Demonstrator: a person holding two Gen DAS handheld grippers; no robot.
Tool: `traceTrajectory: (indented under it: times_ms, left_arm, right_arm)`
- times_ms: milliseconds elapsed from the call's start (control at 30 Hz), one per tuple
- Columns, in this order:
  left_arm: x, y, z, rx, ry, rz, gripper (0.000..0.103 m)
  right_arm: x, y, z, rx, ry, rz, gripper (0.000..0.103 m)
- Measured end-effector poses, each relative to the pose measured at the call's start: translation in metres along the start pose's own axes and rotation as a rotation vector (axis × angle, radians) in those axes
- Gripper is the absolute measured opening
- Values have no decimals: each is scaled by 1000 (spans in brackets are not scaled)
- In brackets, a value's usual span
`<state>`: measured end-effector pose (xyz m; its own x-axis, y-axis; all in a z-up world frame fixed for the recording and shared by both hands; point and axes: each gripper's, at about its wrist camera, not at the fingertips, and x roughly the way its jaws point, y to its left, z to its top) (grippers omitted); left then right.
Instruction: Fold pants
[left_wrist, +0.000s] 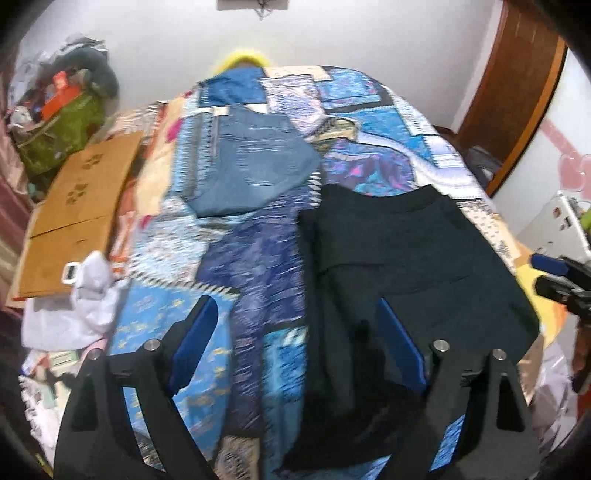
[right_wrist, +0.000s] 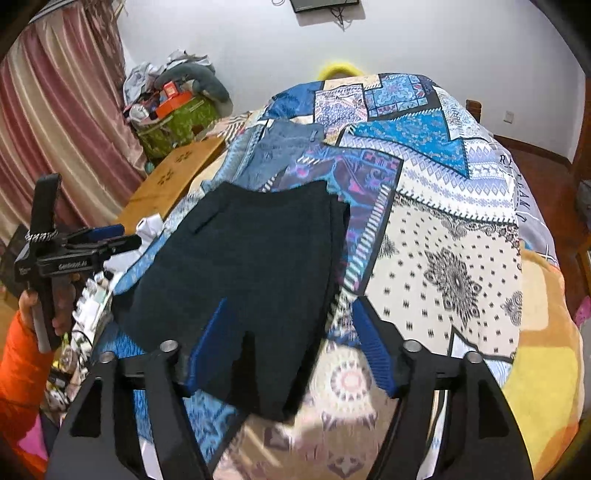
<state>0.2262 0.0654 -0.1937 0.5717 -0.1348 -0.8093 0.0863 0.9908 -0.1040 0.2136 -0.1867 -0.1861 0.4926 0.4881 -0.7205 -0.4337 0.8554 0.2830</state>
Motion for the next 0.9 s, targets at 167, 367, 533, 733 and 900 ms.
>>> traceTrajectory:
  times_ms: [167, 367, 533, 733, 900]
  left_arm:
    - [38, -13, 8, 4, 95, -70, 89]
    - [74, -11, 13, -36, 202, -165, 92]
    - [87, -14, 22, -33, 238, -197, 96]
    - [107, -4, 29, -118, 292, -310, 93]
    - [104, -7, 31, -109, 273, -348, 75]
  right_arm:
    - [28, -10, 4, 30, 65, 30, 68]
    - [59, -23, 1, 63, 152, 77, 68]
    - [70, -32, 4, 104, 166, 147, 72]
    - [80, -33, 11, 134, 177, 204, 74]
    - [86, -33, 16, 149, 181, 224, 61]
